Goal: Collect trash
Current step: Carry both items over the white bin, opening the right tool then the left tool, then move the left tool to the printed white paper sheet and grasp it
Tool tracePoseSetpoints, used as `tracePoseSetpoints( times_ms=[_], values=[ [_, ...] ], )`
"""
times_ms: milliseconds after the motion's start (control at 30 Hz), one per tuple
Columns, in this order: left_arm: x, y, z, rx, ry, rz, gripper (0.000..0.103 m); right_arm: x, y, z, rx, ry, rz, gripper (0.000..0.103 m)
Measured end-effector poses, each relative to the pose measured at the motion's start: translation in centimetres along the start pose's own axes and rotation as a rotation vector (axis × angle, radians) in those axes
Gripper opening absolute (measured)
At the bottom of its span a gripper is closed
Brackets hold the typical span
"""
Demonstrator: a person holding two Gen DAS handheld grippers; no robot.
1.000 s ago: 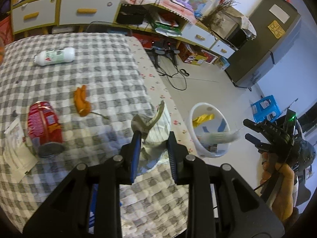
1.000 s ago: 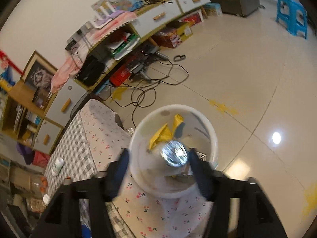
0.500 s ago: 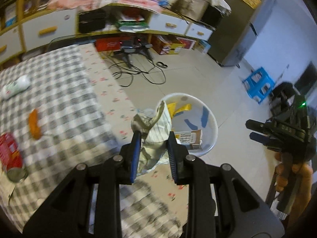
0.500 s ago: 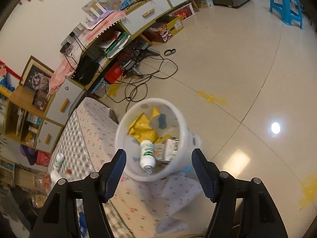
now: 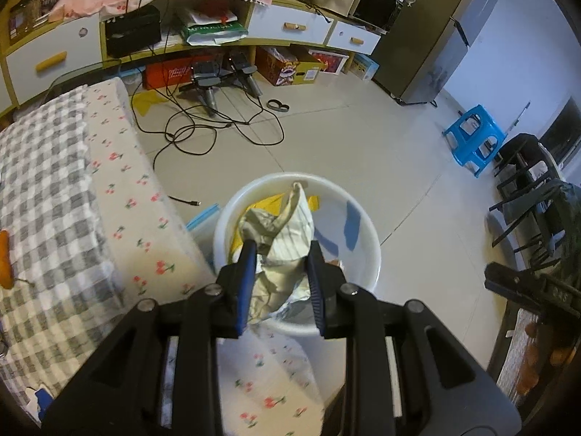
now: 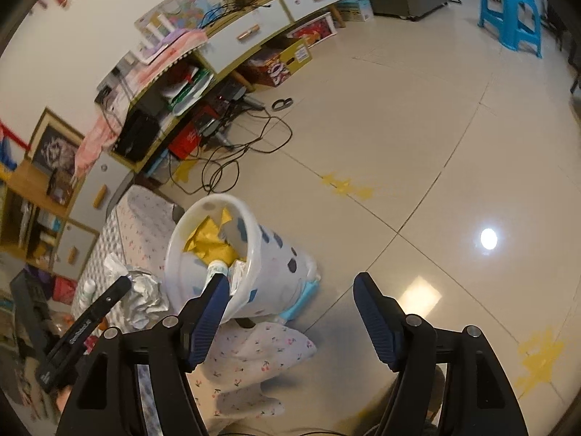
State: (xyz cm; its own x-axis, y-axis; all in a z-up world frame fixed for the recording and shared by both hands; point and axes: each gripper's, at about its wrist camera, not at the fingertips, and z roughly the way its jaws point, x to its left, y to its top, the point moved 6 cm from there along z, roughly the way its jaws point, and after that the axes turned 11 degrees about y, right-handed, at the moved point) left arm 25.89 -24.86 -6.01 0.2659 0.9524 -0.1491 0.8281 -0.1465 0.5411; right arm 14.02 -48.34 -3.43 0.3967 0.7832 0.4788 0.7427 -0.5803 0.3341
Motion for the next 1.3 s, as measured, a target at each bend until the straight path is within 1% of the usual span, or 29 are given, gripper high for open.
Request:
tracePoseSetpoints(
  times_ms=[67, 100, 133, 167, 200, 233, 267, 367, 433, 533, 567, 700, 767, 867, 1033, 1200, 1267, 1300],
  values=[
    [-0.6, 0.5, 0.2, -0.003, 0.004, -0.002, 0.029, -0.2, 0.2, -0.3, -0.007, 0.005, 0.010, 0.073],
    [-0.8, 0.7, 0.3, -0.006, 0.005, 0.001, 0.034, -0.4, 0.4, -0.4, -0.010, 0.010, 0.016, 0.073],
    [-1.2, 0.9, 0.4, -0.013, -0.004, 0.011, 0.042, -0.5, 0.4, -0.5, -0.012, 0.016, 0.023, 0.073],
    [-1.7, 1.1, 0.4, -0.017, -0.007, 0.038, 0.068, -0.5, 0.6, -0.6, -0.013, 0.021, 0.030, 0.073],
    [-1.9, 1.2, 0.5, -0.021, 0.025, 0.055, 0.090, -0.5, 0.6, -0.6, -0.015, 0.025, 0.034, 0.073],
    [-1.8, 1.2, 0.3, -0.035, 0.060, 0.059, 0.092, -0.5, 0.5, -0.7, -0.017, 0.029, 0.037, 0.073],
    [-1.8, 1.4, 0.3, -0.042, 0.072, 0.058, 0.092, -0.4, 0.5, -0.8, -0.017, 0.032, 0.037, 0.073],
    [-1.2, 1.3, 0.1, -0.031, 0.071, 0.037, 0.092, 0.1, 0.6, -0.7, -0.015, 0.040, 0.028, 0.073],
    [-0.9, 1.0, -0.3, -0.035, 0.082, 0.043, 0.093, 0.4, 0.5, -0.7, -0.014, 0.043, 0.023, 0.073],
    [-0.1, 0.5, -0.8, -0.037, 0.097, 0.043, 0.097, 1.2, 0.4, -0.5, -0.009, 0.055, 0.016, 0.073],
    [0.2, 0.2, -0.9, -0.031, 0.100, 0.036, 0.099, 1.5, 0.4, -0.5, -0.006, 0.062, 0.014, 0.073],
    [1.6, -1.2, -1.4, -0.009, 0.117, 0.015, 0.100, 2.4, 0.1, -0.6, 0.006, 0.100, 0.017, 0.073],
    [2.3, -1.8, -2.0, -0.010, 0.113, 0.002, 0.102, 2.9, -0.1, -0.5, 0.012, 0.100, 0.002, 0.073],
    [3.5, -2.8, -2.9, 0.001, 0.108, -0.017, 0.102, 3.7, -0.6, -0.3, 0.027, 0.103, -0.016, 0.074],
    [5.7, -4.5, -5.0, -0.008, 0.110, -0.040, 0.102, 5.7, -1.6, -0.1, 0.038, 0.110, -0.056, 0.074],
    [9.0, -5.8, -7.2, -0.016, 0.153, -0.067, 0.102, 8.2, -3.2, 0.4, 0.060, 0.100, -0.121, 0.077],
    [10.6, -6.5, -8.0, -0.032, 0.160, -0.079, 0.102, 9.2, -4.0, 0.7, 0.075, 0.104, -0.137, 0.078],
    [11.5, -6.8, -8.4, -0.043, 0.175, -0.084, 0.102, 9.6, -4.4, 0.9, 0.081, 0.106, -0.145, 0.078]
  ],
)
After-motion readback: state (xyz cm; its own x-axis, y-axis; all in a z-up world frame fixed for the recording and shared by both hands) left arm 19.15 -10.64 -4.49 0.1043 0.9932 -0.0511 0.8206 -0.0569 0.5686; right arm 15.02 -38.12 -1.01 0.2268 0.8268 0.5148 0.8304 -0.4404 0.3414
